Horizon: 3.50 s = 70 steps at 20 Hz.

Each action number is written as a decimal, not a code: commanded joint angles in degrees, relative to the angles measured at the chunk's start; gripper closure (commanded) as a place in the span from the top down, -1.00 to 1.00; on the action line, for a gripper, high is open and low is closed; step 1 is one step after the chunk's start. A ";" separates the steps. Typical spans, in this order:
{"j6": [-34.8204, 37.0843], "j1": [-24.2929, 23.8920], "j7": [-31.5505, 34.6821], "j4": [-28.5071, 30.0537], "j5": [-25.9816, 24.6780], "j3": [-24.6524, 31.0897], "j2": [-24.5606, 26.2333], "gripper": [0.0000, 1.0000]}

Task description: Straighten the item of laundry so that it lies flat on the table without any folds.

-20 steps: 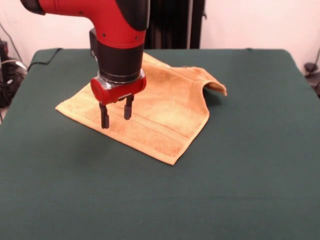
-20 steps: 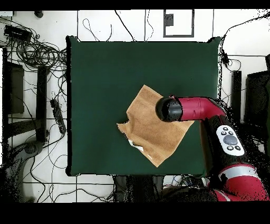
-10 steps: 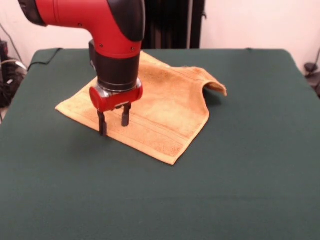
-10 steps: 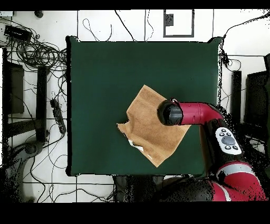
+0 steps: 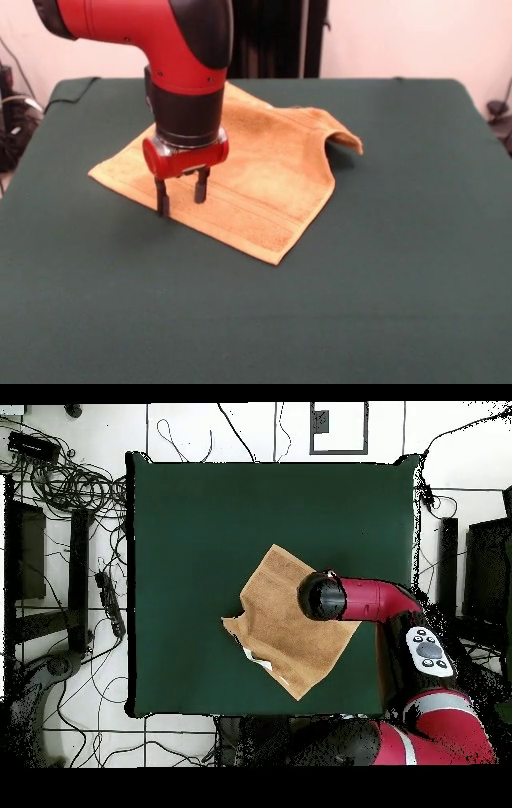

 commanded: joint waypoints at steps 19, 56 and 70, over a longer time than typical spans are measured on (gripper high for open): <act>-15.92 0.69 14.14 -1.03 4.32 -2.80 20.86 1.00; -14.15 -4.58 2.55 -4.25 0.47 5.94 22.20 -1.00; -9.12 -5.68 -3.12 -8.28 -3.48 10.15 22.33 -1.00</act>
